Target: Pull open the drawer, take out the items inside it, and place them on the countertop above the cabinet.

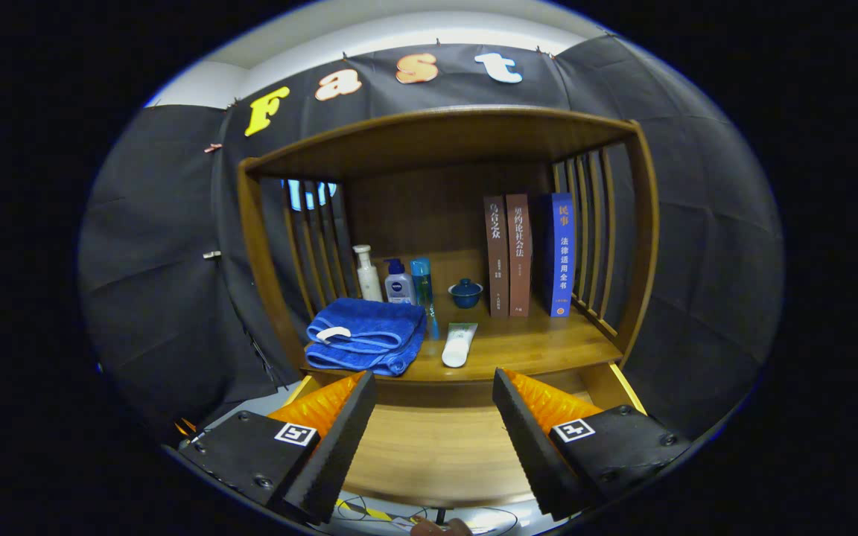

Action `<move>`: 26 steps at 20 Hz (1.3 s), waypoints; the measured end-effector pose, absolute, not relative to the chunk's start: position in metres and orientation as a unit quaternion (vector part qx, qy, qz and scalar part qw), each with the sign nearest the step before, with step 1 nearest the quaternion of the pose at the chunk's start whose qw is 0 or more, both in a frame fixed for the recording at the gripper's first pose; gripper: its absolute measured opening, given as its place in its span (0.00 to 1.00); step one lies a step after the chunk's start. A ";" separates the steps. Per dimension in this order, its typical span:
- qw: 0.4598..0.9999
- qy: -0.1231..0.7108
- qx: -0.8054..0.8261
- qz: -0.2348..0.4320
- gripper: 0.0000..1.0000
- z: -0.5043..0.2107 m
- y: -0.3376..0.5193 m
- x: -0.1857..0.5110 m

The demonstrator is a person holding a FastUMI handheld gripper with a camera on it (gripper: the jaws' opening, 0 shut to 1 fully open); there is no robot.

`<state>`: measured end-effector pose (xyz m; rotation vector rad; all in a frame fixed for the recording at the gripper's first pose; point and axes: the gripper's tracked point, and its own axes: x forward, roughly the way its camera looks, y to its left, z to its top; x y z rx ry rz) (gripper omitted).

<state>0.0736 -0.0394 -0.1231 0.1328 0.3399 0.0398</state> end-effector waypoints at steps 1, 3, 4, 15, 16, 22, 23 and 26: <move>0.984 0.166 0.061 0.015 0.99 -0.133 -0.037 0.057; 0.983 0.174 0.057 -0.004 0.99 -0.161 -0.043 0.027; 0.982 0.177 0.062 -0.012 0.99 -0.174 -0.041 0.014; 0.977 0.198 0.064 -0.037 0.99 -0.265 -0.030 -0.022; 0.976 0.206 0.066 -0.035 0.99 -0.271 -0.028 -0.021; 0.975 0.208 0.069 -0.048 0.97 -0.276 -0.030 -0.016; 0.975 0.208 0.063 -0.049 0.97 -0.276 -0.030 -0.016; 0.975 0.206 0.063 -0.049 0.98 -0.277 -0.032 -0.009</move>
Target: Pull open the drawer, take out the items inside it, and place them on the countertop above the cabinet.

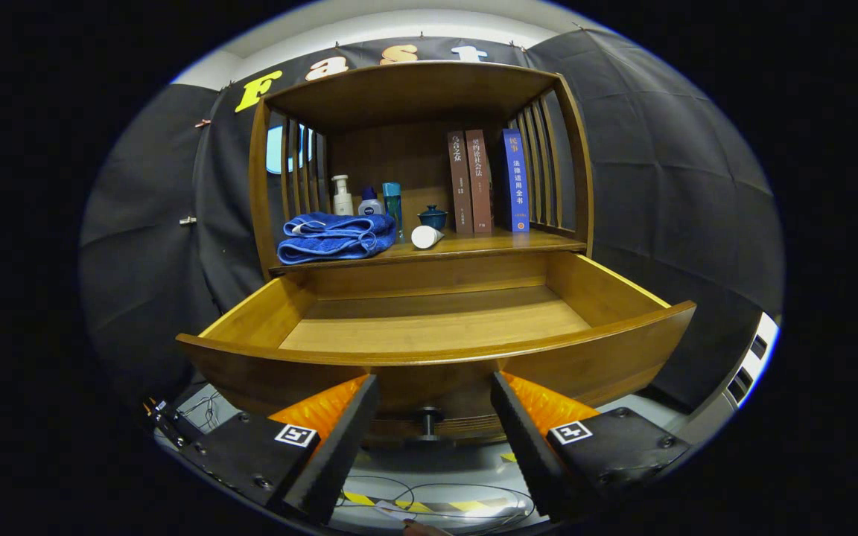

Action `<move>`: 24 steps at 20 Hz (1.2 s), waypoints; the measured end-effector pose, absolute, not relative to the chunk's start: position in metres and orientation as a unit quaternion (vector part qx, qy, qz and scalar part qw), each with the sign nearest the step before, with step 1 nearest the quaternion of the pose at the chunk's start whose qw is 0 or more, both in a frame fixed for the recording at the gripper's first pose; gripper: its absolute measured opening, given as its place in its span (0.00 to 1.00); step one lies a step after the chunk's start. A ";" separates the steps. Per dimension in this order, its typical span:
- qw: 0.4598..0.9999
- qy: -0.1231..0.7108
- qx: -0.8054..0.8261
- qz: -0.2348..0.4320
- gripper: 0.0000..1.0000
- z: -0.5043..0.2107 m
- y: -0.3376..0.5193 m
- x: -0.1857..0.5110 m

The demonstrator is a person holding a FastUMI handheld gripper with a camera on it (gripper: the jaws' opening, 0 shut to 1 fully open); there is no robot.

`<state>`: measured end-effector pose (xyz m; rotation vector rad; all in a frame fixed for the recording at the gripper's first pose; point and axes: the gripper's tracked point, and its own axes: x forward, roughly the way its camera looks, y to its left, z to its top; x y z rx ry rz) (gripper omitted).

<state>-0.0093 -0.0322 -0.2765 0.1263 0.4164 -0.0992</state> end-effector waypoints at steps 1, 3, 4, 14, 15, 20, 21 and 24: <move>0.975 0.207 0.066 -0.048 0.99 -0.276 -0.033 -0.006; 0.975 0.208 0.066 -0.045 0.99 -0.277 -0.035 0.005; 0.975 0.208 0.066 -0.045 0.99 -0.277 -0.037 0.013; 0.976 0.198 0.076 -0.048 0.99 -0.287 -0.040 0.102; 0.977 0.196 0.075 -0.048 0.99 -0.288 -0.041 0.110; 0.977 0.195 0.073 -0.048 0.99 -0.298 -0.043 0.145; 0.977 0.197 0.073 -0.048 0.99 -0.300 -0.043 0.149; 0.977 0.194 0.076 -0.047 0.99 -0.303 -0.044 0.163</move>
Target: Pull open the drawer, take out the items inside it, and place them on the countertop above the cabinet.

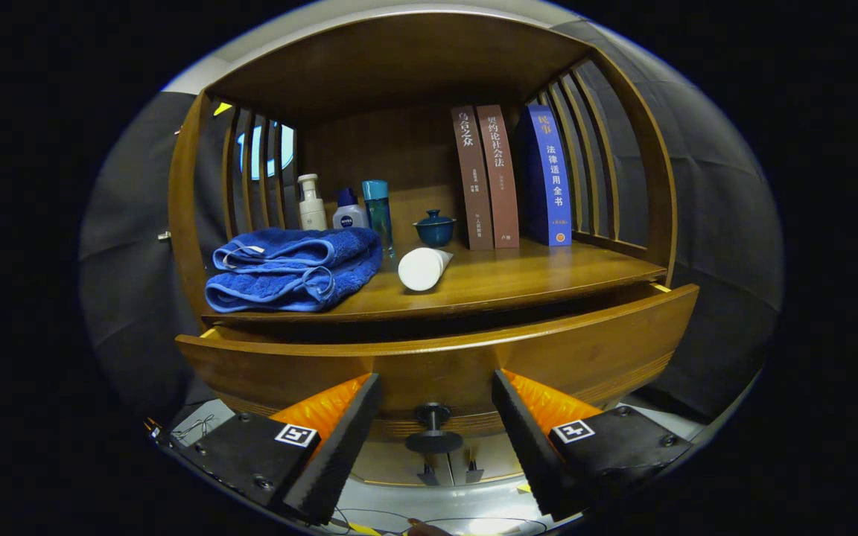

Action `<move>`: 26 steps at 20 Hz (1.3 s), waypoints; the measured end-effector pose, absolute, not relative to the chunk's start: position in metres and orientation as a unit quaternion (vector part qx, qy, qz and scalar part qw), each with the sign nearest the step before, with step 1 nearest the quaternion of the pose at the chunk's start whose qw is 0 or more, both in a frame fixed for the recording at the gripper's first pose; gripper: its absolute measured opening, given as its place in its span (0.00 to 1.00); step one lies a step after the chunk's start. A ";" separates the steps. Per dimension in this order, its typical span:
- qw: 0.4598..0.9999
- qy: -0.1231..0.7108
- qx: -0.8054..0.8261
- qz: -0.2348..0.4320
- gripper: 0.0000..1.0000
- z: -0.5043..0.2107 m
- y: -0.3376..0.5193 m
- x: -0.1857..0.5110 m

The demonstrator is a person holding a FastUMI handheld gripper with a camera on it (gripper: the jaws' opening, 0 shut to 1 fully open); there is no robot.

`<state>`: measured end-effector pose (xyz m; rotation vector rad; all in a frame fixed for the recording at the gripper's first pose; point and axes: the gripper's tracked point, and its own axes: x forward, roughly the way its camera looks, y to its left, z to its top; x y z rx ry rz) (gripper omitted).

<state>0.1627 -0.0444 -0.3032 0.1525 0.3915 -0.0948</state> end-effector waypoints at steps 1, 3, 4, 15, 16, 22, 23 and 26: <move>0.977 0.193 0.076 -0.047 0.99 -0.304 -0.045 0.167; 0.978 0.191 0.076 -0.046 0.99 -0.306 -0.045 0.173; 0.978 0.190 0.074 -0.046 0.99 -0.306 -0.046 0.177; 0.978 0.188 0.074 -0.049 0.99 -0.309 -0.046 0.192; 0.978 0.188 0.074 -0.049 0.99 -0.309 -0.046 0.193; 0.977 0.199 0.059 -0.042 0.99 -0.309 -0.045 0.191; 0.978 0.197 0.060 -0.041 0.99 -0.306 -0.045 0.190; 0.979 0.191 0.060 -0.041 0.99 -0.296 -0.046 0.187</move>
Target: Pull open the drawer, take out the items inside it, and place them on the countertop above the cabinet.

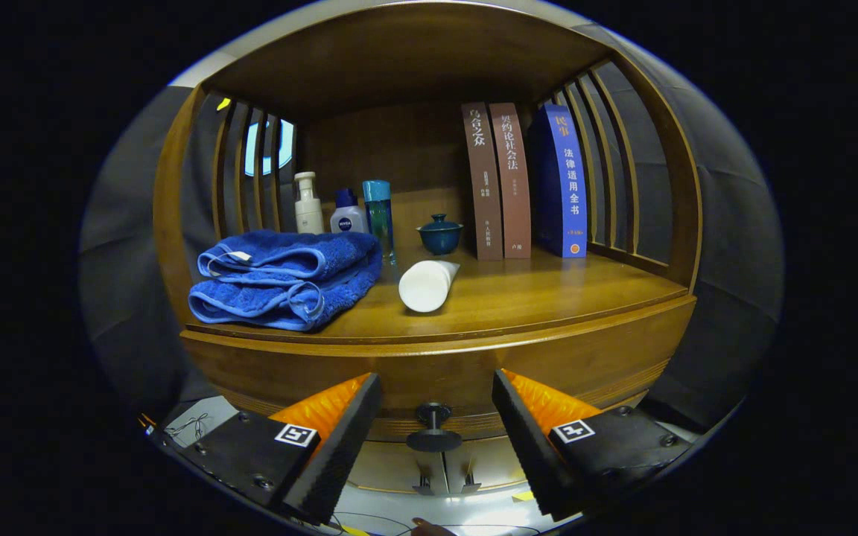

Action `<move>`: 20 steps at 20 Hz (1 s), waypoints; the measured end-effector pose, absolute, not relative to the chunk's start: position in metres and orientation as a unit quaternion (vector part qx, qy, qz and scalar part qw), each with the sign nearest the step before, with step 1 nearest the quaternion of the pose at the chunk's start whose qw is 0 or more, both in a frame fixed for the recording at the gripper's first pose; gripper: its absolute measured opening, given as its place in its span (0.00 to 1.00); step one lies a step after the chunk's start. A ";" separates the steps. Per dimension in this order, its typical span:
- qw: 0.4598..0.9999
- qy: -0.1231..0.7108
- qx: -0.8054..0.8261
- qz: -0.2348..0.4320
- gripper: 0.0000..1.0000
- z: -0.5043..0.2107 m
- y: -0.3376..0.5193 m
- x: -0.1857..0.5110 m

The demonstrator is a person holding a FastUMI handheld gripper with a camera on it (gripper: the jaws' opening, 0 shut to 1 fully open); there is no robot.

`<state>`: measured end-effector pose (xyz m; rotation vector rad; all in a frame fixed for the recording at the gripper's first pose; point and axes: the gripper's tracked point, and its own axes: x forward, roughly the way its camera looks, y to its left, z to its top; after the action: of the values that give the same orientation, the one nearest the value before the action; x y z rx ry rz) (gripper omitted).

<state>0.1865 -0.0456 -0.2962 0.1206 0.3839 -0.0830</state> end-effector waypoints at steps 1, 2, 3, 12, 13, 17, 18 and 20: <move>0.979 0.189 0.061 -0.042 0.99 -0.292 -0.046 0.184; 0.980 0.186 0.062 -0.041 0.99 -0.286 -0.046 0.181; 0.981 0.182 0.063 -0.041 0.99 -0.279 -0.046 0.178; 0.993 0.102 0.050 -0.026 0.99 -0.181 -0.039 0.135; 0.994 0.095 0.049 -0.025 0.99 -0.171 -0.038 0.128; 0.996 0.069 0.049 -0.016 0.99 -0.135 -0.033 0.098; 0.997 0.064 0.050 -0.014 0.99 -0.128 -0.033 0.091; 0.997 0.058 0.049 -0.016 0.99 -0.118 -0.034 0.076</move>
<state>0.0764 -0.0340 -0.1176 0.0989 0.1170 -0.0316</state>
